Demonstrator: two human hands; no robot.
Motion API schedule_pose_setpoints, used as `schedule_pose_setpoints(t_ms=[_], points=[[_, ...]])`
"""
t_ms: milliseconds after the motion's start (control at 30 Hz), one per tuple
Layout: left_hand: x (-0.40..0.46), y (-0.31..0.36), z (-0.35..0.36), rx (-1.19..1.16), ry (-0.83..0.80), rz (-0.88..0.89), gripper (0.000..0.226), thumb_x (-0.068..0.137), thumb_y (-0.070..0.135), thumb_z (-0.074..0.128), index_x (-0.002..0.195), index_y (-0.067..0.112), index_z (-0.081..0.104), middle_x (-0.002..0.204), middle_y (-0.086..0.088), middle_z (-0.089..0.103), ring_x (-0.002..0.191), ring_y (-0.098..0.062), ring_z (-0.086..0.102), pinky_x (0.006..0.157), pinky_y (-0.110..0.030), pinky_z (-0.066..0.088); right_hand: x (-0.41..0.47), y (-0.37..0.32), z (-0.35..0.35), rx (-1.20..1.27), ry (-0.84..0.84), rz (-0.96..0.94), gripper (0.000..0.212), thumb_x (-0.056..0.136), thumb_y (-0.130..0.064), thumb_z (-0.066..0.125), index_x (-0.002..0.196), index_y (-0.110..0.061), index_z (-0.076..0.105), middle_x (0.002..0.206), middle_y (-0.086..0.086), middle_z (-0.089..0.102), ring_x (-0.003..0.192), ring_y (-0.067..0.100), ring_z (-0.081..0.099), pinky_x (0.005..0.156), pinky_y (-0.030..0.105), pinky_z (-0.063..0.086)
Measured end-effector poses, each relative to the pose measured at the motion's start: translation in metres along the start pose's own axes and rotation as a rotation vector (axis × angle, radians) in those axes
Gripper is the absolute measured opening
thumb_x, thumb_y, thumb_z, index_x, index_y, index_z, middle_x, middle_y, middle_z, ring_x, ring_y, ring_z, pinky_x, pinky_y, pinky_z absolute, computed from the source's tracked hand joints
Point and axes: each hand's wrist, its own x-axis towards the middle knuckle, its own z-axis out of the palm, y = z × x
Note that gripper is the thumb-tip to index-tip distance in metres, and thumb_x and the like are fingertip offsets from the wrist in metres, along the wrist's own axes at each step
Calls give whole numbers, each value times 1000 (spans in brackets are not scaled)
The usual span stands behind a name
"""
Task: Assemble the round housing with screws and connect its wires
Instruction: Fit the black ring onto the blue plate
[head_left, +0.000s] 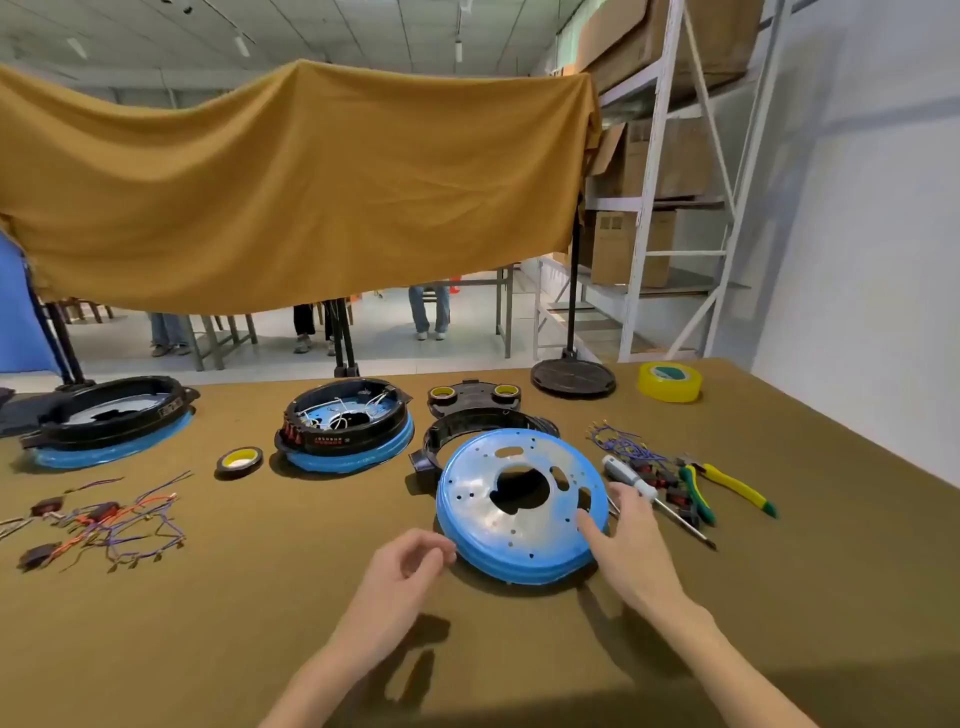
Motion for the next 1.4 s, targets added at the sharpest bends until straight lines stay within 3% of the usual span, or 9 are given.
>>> schedule_pose_setpoints(t_ms=[133,300,400,533,667,767,967,1267,1400], points=[[63,-4,5,5,113,-80,19,103,36,59,120,30,55,125,13,56,110,-2,58,73,-11,49,37,-13,25,-100,-107,90,89,91,-67,60,157,-19,26,153,8,39,138,27,44,109,46,46],[104,-18,12,-144,34,-208,49,98,46,64,132,24,36,114,12,58,97,-2,64,61,-13,54,50,-12,41,28,-32,23,77,88,-54,71,147,-24,33,140,1,43,125,18,47,101,37,47],[113,-26,7,-238,131,-284,45,98,37,66,131,12,48,111,-3,70,93,-12,72,58,-16,57,54,-15,42,202,7,-46,64,88,-41,78,139,-27,41,129,-11,49,115,2,52,89,23,52],[114,-27,-16,-764,63,-409,27,103,23,60,126,9,63,110,-12,78,100,-23,77,70,-34,65,71,-32,34,445,27,-65,35,92,-29,76,119,-30,55,113,-15,63,97,-14,60,69,8,53],[110,-33,-34,-1025,123,-425,26,102,20,59,126,12,63,117,-16,76,103,-29,76,75,-46,65,90,-40,40,440,-27,-39,14,103,-24,60,116,-25,60,110,-6,69,102,4,66,92,29,58],[110,-42,-41,-990,198,-363,30,104,23,57,132,14,62,122,-15,75,111,-31,73,85,-52,60,97,-34,52,164,-146,-159,24,104,-18,56,126,-25,61,121,-10,67,114,4,61,104,34,52],[126,-58,-60,-974,286,-281,33,104,23,55,136,15,60,126,-13,73,118,-30,70,90,-50,59,111,-17,71,-359,-329,-516,32,89,-44,71,119,-34,69,132,-14,63,144,8,35,128,39,5],[129,-74,-58,-1005,274,-295,40,94,29,65,131,14,64,122,-14,75,109,-27,74,81,-43,64,136,-11,48,-216,-366,-545,16,83,-41,80,91,-30,71,102,-14,68,113,-1,55,126,33,8],[122,-70,-63,-1045,246,-318,47,91,27,66,133,7,63,126,-17,72,112,-27,73,86,-43,62,136,-28,27,-6,-252,-491,14,84,-33,82,91,-26,73,88,-11,68,94,3,60,102,33,43]])
